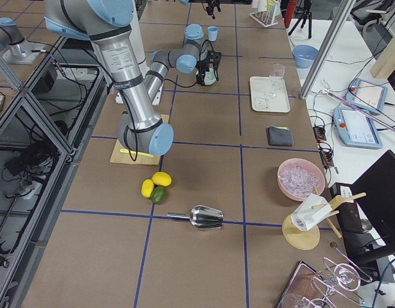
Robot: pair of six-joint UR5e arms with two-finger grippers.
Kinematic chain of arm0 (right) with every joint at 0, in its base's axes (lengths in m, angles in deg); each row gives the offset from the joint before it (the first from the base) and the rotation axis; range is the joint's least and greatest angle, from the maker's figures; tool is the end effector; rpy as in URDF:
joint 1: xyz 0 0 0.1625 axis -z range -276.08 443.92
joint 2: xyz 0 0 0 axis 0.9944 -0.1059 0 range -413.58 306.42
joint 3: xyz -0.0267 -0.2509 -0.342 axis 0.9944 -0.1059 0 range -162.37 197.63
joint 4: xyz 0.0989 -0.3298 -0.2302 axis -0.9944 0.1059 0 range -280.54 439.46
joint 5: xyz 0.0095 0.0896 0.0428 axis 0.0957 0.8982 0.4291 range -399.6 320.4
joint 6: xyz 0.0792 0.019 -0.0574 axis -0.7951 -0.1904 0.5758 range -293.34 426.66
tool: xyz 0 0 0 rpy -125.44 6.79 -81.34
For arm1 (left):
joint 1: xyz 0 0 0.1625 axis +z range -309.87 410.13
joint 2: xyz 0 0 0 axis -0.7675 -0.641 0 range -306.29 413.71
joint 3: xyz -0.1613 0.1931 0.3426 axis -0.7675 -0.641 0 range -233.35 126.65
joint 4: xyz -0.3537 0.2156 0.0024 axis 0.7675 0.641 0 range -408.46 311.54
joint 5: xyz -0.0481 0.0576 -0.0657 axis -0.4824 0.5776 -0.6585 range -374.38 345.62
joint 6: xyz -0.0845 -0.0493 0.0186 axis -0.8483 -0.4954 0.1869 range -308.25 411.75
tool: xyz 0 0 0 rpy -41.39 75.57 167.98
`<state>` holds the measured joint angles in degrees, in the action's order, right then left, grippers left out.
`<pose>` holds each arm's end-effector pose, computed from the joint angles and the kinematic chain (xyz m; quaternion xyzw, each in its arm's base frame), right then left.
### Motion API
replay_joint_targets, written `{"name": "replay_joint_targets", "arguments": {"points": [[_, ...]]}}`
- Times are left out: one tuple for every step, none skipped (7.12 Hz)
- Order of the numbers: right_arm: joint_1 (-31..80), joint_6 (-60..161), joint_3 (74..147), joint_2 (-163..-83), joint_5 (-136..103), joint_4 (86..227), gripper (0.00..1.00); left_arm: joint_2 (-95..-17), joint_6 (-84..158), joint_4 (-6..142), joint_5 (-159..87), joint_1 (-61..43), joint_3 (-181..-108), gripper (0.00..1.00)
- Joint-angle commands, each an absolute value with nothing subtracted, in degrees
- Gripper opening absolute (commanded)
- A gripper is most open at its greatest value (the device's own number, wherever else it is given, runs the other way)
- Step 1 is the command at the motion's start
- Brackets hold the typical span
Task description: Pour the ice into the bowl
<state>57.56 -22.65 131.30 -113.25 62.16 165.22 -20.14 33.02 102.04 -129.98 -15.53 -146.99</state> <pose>-0.4701 -0.3590 0.1786 0.0262 -0.4916 0.1444 0.8583 0.0818 -0.4000 0.6418 0.2946 0.3338 0.1336 0.8854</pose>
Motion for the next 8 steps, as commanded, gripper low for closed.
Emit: {"name": "replay_joint_targets", "arguments": {"points": [[64.1,-25.1,125.4,-108.7,56.6,165.2,1.00,-28.3,34.9,85.0,-144.8,-25.9,-147.4,1.00],[65.4,-25.1,120.3,-105.8,54.5,165.2,1.00,-29.9,34.5,80.9,-146.7,-28.2,-147.7,1.00],[65.5,-25.0,115.1,-101.9,53.9,165.2,1.00,-29.8,34.5,80.7,-146.4,-28.3,-147.0,1.00],[65.6,-24.9,111.1,-99.2,53.8,165.2,1.00,-29.4,34.4,80.7,-146.2,-28.3,-147.0,1.00],[65.6,-24.8,109.8,-98.8,53.5,165.2,1.00,-29.1,34.2,80.7,-146.3,-28.3,-147.3,1.00],[65.6,-24.7,107.8,-97.8,51.6,164.2,1.00,-29.1,32.0,80.7,-146.2,-28.4,-147.7,1.00],[65.6,-24.7,104.2,-96.4,51.5,161.2,0.98,-29.1,31.4,81.1,-146.1,-28.4,-147.6,1.00],[65.6,-24.9,100.5,-95.3,51.5,158.9,0.92,-29.1,31.3,81.2,-145.3,-28.4,-147.7,1.00]]}}
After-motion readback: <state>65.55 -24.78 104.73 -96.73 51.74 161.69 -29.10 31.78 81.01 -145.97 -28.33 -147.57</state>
